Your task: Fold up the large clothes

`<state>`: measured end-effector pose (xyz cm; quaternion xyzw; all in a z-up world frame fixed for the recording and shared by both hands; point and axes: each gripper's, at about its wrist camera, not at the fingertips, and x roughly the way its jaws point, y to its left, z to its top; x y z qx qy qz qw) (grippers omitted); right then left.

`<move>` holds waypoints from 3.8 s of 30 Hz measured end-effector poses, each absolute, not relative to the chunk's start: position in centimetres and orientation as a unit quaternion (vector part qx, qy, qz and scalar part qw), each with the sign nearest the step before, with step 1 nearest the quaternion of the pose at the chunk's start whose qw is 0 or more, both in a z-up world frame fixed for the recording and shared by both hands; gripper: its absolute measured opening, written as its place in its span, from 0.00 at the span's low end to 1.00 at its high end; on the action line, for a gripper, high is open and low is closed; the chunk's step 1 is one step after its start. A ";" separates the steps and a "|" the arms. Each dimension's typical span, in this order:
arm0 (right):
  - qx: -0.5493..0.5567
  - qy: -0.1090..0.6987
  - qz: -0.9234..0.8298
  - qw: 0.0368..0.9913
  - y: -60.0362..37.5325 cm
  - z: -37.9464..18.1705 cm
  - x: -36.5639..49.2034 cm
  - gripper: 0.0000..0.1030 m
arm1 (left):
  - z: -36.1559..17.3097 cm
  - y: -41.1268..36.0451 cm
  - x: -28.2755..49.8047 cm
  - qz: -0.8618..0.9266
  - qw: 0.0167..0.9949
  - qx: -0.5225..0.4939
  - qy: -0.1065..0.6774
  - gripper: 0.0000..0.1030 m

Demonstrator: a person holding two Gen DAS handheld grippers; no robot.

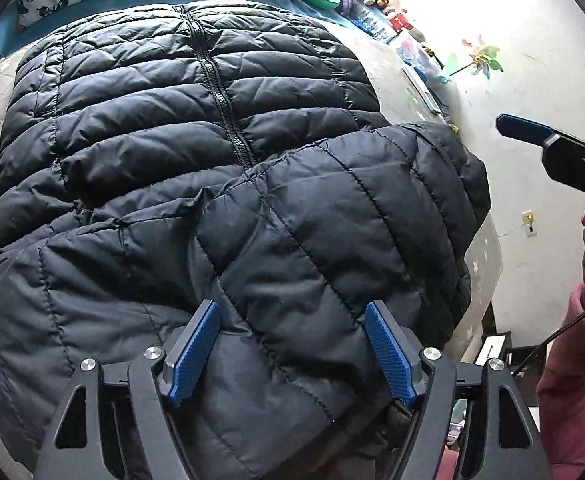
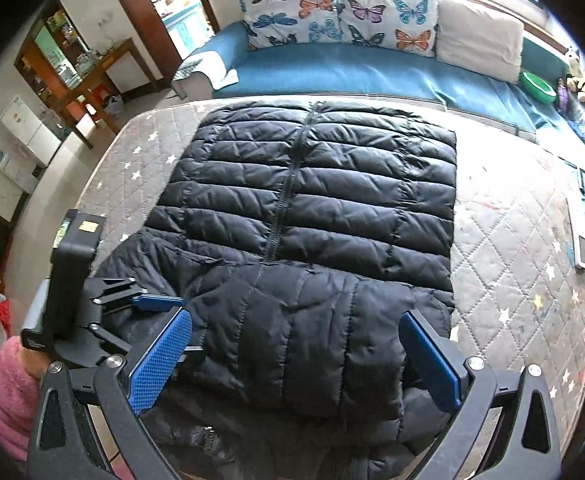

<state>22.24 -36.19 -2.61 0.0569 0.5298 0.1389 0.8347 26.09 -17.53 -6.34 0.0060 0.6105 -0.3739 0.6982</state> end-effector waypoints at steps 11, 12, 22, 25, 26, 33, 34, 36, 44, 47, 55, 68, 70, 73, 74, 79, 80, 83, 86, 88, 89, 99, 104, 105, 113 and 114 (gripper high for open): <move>0.112 0.646 0.109 0.747 -38.8 -17.1 25.6 1.00 | -6.3 -16.0 25.6 -0.396 0.695 -0.008 0.601 0.79; 0.102 0.645 0.106 0.750 -38.5 -16.7 25.4 1.00 | -6.4 -16.0 25.6 -0.395 0.695 -0.007 0.601 0.79; 0.103 0.592 0.137 0.787 -37.3 -8.6 23.2 1.00 | -3.6 -14.5 25.2 -0.395 0.695 -0.024 0.601 0.80; 0.102 0.573 0.155 0.798 -37.1 -6.5 22.6 1.00 | -1.7 -13.2 24.9 -0.394 0.710 -0.023 0.584 0.80; 0.104 0.569 0.160 0.800 -37.2 -6.1 22.5 1.00 | -1.1 -12.6 24.9 -0.393 0.713 -0.025 0.579 0.80; 0.066 0.541 0.123 0.830 -37.8 -3.2 22.0 1.00 | 2.1 -8.1 25.1 -0.376 0.744 -0.041 0.550 0.80; 0.065 0.538 0.125 0.831 -37.7 -2.8 21.9 1.00 | 2.3 -7.5 25.3 -0.373 0.748 -0.044 0.548 0.80; 0.072 0.529 0.140 0.834 -37.5 -2.4 21.7 1.00 | 2.3 -6.5 25.7 -0.366 0.750 -0.052 0.548 0.80; 0.081 0.586 0.165 0.789 -34.6 -9.2 25.1 1.00 | -2.2 -4.5 27.5 -0.340 0.731 -0.079 0.587 0.80; 0.059 0.623 0.136 0.768 -34.6 -12.8 25.6 1.00 | -4.0 -4.1 27.4 -0.345 0.721 -0.086 0.595 0.80; 0.021 0.630 0.107 0.769 -33.4 -16.4 25.1 1.00 | -6.0 -4.7 26.1 -0.355 0.730 -0.067 0.580 0.81; -0.013 0.631 0.103 0.769 -33.5 -15.7 22.6 1.00 | -1.9 3.0 23.9 -0.308 0.775 -0.108 0.541 0.89; -0.014 0.627 0.103 0.772 -33.6 -15.7 22.0 1.00 | -2.7 3.5 23.6 -0.306 0.770 -0.115 0.547 0.89; -0.020 0.631 0.101 0.769 -33.4 -15.4 21.4 1.00 | -3.4 3.0 22.9 -0.302 0.773 -0.106 0.548 0.89; -0.022 0.633 0.099 0.768 -33.4 -15.4 21.3 1.00 | -3.3 2.8 22.9 -0.306 0.773 -0.103 0.546 0.89; -0.030 0.633 0.092 0.768 -33.6 -15.6 19.9 1.00 | -1.8 1.0 23.0 -0.330 0.779 -0.095 0.525 0.89; -0.029 0.631 0.092 0.769 -33.9 -15.6 19.4 1.00 | -1.5 0.4 23.1 -0.335 0.779 -0.093 0.522 0.89; -0.022 0.627 0.087 0.774 -34.4 -15.7 18.5 1.00 | -1.6 -1.6 24.0 -0.345 0.776 -0.079 0.521 0.89; -0.017 0.620 0.089 0.779 -34.6 -15.7 17.8 1.00 | -3.2 -4.2 24.8 -0.360 0.761 -0.072 0.535 0.89; -0.017 0.617 0.090 0.782 -35.0 -15.8 17.7 1.00 | -4.5 -5.7 25.0 -0.359 0.756 -0.058 0.544 0.89; -0.017 0.615 0.091 0.783 -35.2 -15.9 17.7 1.00 | -4.9 -6.3 24.9 -0.358 0.756 -0.050 0.546 0.89; -0.033 0.601 0.082 0.794 -35.4 -15.0 17.2 1.00 | -6.5 -8.8 23.5 -0.340 0.770 0.025 0.539 0.96; -0.046 0.585 0.084 0.805 -35.1 -14.0 16.2 1.00 | -6.6 -9.2 23.4 -0.335 0.773 0.040 0.538 0.96; -0.038 0.588 0.086 0.803 -35.4 -14.5 16.3 1.00 | -6.7 -9.3 23.4 -0.334 0.774 0.045 0.536 0.96; -0.026 0.594 0.097 0.798 -36.1 -16.4 16.5 1.00 | -6.5 -10.4 21.5 -0.311 0.789 0.103 0.520 0.96; -0.026 0.595 0.098 0.797 -35.8 -16.3 16.8 1.00 | -6.3 -10.3 21.4 -0.309 0.788 0.103 0.522 0.96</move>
